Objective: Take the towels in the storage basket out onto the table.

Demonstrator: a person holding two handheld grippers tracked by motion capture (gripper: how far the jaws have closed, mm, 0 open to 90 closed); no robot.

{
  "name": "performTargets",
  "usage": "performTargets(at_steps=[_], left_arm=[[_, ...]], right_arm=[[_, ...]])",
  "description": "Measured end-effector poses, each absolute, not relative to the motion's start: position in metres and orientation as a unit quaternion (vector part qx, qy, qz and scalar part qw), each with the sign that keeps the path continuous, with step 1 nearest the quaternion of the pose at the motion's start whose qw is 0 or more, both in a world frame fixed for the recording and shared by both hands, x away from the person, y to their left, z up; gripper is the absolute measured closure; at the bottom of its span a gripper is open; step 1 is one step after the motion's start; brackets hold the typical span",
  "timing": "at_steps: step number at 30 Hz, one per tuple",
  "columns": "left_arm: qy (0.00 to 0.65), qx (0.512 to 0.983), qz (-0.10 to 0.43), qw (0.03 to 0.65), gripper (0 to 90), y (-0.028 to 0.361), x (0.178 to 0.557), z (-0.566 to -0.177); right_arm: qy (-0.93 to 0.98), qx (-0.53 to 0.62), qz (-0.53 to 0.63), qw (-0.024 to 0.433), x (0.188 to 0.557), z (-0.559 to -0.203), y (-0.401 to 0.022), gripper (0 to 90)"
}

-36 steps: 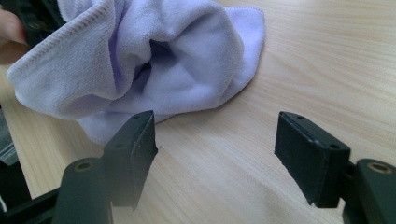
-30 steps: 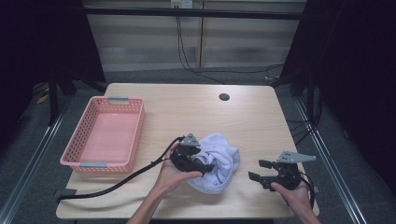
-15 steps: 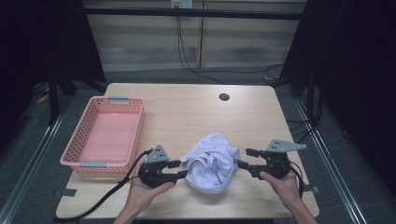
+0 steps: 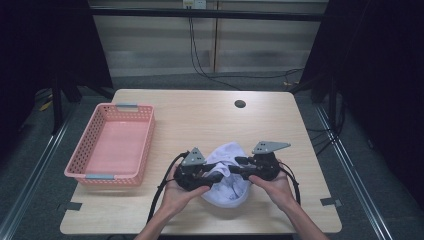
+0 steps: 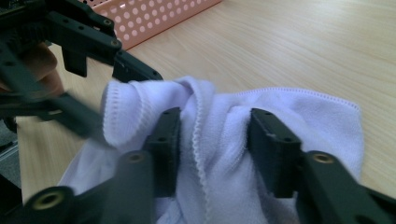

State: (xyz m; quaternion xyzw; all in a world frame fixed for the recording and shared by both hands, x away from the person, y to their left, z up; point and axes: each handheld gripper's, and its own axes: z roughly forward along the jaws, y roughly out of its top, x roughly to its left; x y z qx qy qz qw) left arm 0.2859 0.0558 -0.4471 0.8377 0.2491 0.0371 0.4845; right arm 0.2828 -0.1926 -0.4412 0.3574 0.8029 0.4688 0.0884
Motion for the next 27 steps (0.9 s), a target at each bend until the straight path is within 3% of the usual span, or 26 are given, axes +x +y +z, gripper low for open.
performTargets(at_steps=[2, 3, 5, 18, 22, 27], left_arm=[[0.25, 0.831, 0.017, 0.496, 70.9, 0.058, 0.289, -0.448], [0.253, 0.828, 0.015, 0.5, 72.7, 0.062, 0.291, -0.447], [0.265, 0.811, -0.001, 0.521, 74.7, 0.074, 0.294, -0.442], [0.31, 0.771, 0.03, 0.556, 76.5, 0.116, 0.305, -0.416], [0.298, 0.769, 0.051, 0.563, 76.5, 0.119, 0.312, -0.389], [0.295, 0.758, 0.089, 0.575, 76.6, 0.119, 0.338, -0.336]], right_arm=[[0.801, 0.36, 0.468, 0.094, 0.282, -0.441, -0.194, 68.6], [0.795, 0.365, 0.475, 0.096, 0.282, -0.438, -0.201, 77.0], [0.785, 0.376, 0.482, 0.099, 0.281, -0.435, -0.208, 79.8], [0.699, 0.454, 0.524, 0.175, 0.289, -0.402, -0.269, 83.1], [0.683, 0.459, 0.538, 0.183, 0.294, -0.389, -0.275, 83.2], [0.657, 0.462, 0.557, 0.21, 0.323, -0.345, -0.272, 83.6]])
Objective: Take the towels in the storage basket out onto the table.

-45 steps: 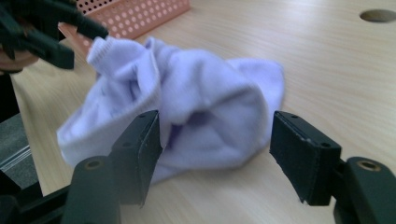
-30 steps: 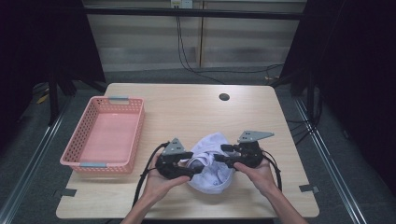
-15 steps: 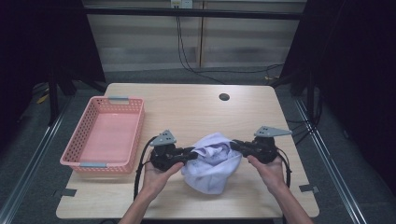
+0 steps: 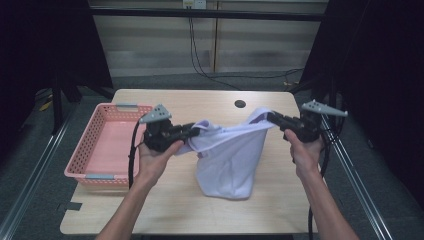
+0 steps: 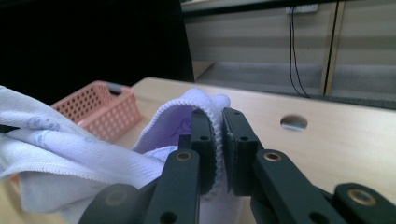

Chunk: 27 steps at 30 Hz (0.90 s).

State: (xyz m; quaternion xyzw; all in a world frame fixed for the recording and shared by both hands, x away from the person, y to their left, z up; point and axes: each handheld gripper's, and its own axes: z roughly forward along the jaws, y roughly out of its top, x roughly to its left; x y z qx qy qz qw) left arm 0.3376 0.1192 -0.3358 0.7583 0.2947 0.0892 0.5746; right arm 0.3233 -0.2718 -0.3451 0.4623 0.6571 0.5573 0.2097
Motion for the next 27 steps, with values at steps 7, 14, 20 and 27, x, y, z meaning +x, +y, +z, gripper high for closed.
performTargets(at_steps=[7, 14, 20, 27], left_arm=[[0.298, 0.736, 0.126, 0.594, 76.7, 0.127, 0.359, -0.296], [0.254, 0.752, 0.147, 0.59, 76.4, 0.132, 0.336, -0.269], [0.258, 0.779, 0.067, 0.567, 73.9, 0.122, 0.316, -0.332], [0.269, 0.785, 0.019, 0.558, 57.9, 0.121, 0.303, -0.39]], right_arm=[[0.644, 0.462, 0.567, 0.225, 0.359, -0.299, -0.261, 83.8], [0.646, 0.409, 0.59, 0.259, 0.358, -0.249, -0.255, 84.1], [0.671, 0.435, 0.555, 0.228, 0.345, -0.318, -0.262, 84.3], [0.671, 0.501, 0.51, 0.196, 0.325, -0.41, -0.303, 84.7]])
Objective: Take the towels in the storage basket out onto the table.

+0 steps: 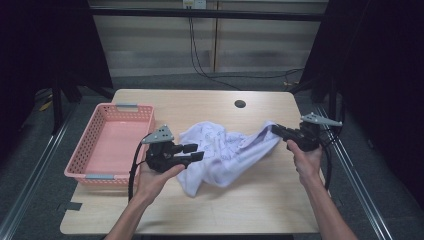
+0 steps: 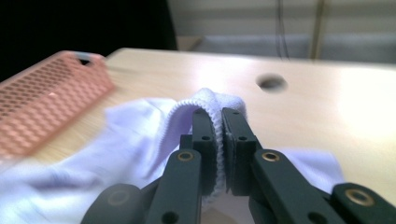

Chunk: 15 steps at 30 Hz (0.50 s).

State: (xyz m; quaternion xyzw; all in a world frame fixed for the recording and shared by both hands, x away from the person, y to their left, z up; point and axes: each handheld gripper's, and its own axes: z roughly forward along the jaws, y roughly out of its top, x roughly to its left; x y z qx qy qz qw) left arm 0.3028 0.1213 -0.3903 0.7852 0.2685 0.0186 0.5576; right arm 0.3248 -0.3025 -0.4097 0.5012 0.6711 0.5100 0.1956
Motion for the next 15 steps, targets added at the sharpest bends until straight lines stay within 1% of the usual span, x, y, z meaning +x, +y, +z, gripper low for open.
performTargets(at_steps=[2, 3, 4, 5, 8, 9, 10, 11, 12, 14, 15], left_arm=[[0.27, 0.804, 0.03, 0.529, 56.2, 0.117, 0.302, -0.399], [0.268, 0.818, 0.011, 0.509, 54.7, 0.114, 0.306, -0.415], [0.268, 0.818, 0.011, 0.509, 54.7, 0.114, 0.306, -0.415], [0.268, 0.827, 0.013, 0.494, 54.7, 0.113, 0.31, -0.427], [0.292, 0.83, -0.019, 0.475, 56.4, 0.121, 0.32, -0.458], [0.292, 0.841, -0.017, 0.454, 57.6, 0.125, 0.321, -0.477], [0.292, 0.841, -0.017, 0.454, 56.7, 0.125, 0.321, -0.477], [0.286, 0.854, -0.004, 0.435, 56.7, 0.123, 0.32, -0.484], [0.276, 0.863, -0.01, 0.423, 54.6, 0.122, 0.32, -0.49], [0.281, 0.868, -0.007, 0.41, 55.4, 0.117, 0.32, -0.497], [0.279, 0.869, -0.016, 0.408, 59.8, 0.114, 0.321, -0.5]], right_arm=[[0.671, 0.52, 0.492, 0.191, 0.325, -0.426, -0.315, 84.5], [0.672, 0.535, 0.479, 0.18, 0.328, -0.441, -0.324, 82.8], [0.672, 0.535, 0.479, 0.18, 0.328, -0.441, -0.324, 82.8], [0.675, 0.537, 0.474, 0.176, 0.328, -0.447, -0.327, 79.4], [0.686, 0.537, 0.456, 0.182, 0.32, -0.454, -0.328, 58.9], [0.693, 0.531, 0.454, 0.178, 0.313, -0.453, -0.331, 52.6], [0.695, 0.529, 0.455, 0.175, 0.309, -0.452, -0.332, 48.7], [0.695, 0.529, 0.455, 0.175, 0.309, -0.452, -0.332, 48.7], [0.698, 0.527, 0.453, 0.172, 0.305, -0.451, -0.334, 45.7], [0.704, 0.52, 0.454, 0.167, 0.297, -0.451, -0.334, 44.2], [0.706, 0.517, 0.457, 0.162, 0.289, -0.452, -0.328, 41.5]])
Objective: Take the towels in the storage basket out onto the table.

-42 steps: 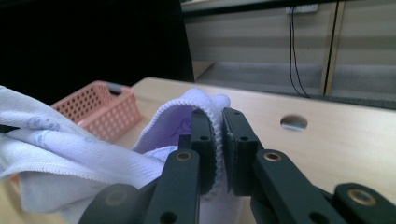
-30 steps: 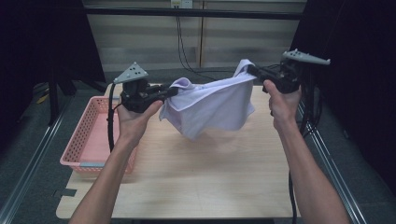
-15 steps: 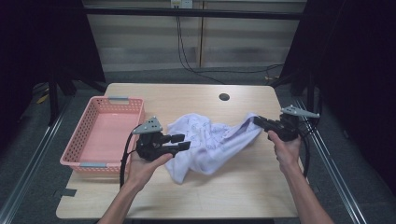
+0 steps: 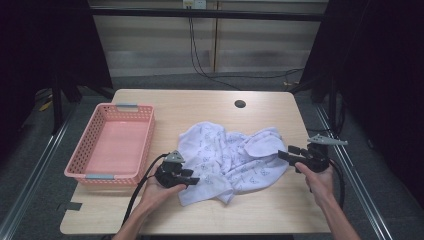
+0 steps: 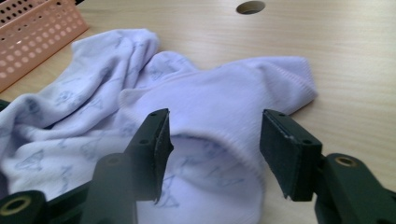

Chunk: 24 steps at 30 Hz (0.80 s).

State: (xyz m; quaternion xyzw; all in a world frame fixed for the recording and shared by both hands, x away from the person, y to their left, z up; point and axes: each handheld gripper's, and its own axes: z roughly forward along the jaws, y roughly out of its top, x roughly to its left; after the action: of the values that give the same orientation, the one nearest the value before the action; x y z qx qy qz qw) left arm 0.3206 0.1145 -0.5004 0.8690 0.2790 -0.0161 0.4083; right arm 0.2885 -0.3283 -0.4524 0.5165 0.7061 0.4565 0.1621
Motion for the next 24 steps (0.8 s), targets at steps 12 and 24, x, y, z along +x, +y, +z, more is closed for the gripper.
performTargets(at_steps=[12, 24], left_arm=[[0.259, 0.883, -0.03, 0.391, 86.5, 0.106, 0.278, -0.499], [0.22, 0.886, -0.051, 0.404, 86.0, 0.049, 0.263, -0.502]], right_arm=[[0.766, 0.445, 0.452, 0.107, 0.24, -0.46, -0.275, 36.3], [0.807, 0.377, 0.453, 0.026, 0.228, -0.478, -0.211, 31.0]])
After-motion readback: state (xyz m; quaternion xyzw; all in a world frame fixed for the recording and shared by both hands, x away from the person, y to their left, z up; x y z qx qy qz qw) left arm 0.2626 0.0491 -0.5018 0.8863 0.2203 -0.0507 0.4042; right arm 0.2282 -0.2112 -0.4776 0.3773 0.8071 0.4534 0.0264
